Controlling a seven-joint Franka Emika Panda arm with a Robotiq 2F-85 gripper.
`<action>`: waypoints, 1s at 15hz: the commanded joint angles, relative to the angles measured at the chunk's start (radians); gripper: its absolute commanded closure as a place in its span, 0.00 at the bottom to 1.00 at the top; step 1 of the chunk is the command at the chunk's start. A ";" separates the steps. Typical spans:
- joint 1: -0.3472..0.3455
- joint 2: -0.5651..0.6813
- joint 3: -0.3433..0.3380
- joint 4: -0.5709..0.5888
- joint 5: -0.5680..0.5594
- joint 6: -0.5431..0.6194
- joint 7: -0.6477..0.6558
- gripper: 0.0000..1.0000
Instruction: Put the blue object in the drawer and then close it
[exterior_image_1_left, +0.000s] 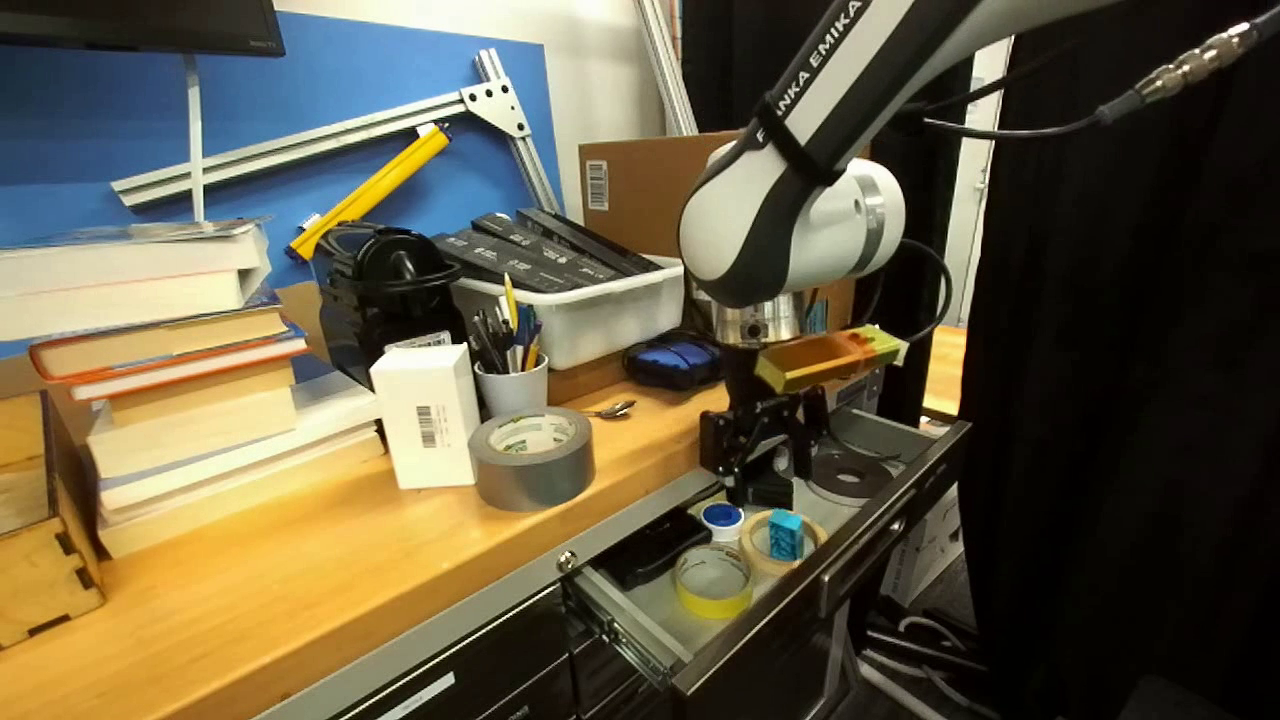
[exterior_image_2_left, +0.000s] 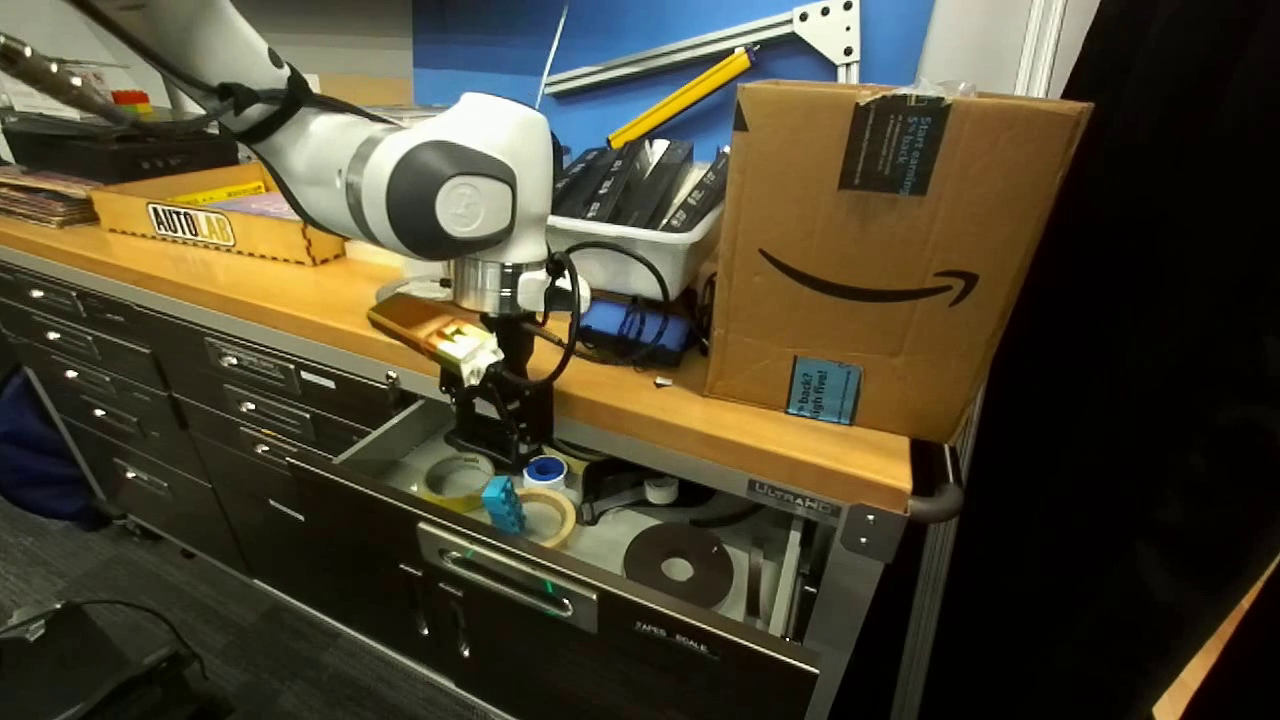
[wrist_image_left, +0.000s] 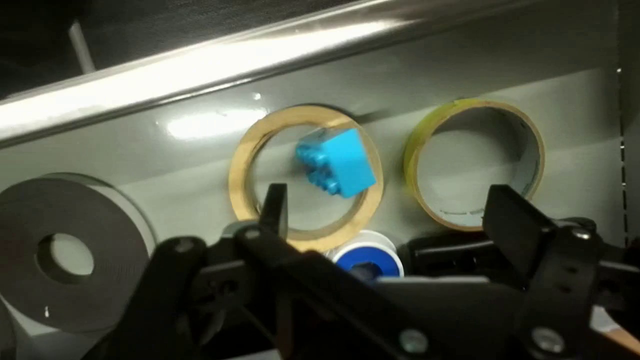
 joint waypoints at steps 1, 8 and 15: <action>-0.025 -0.050 -0.012 -0.080 -0.003 -0.026 -0.061 0.00; -0.078 -0.101 -0.055 -0.156 -0.015 -0.141 -0.169 0.00; -0.012 0.080 -0.023 -0.143 -0.119 0.058 0.055 0.00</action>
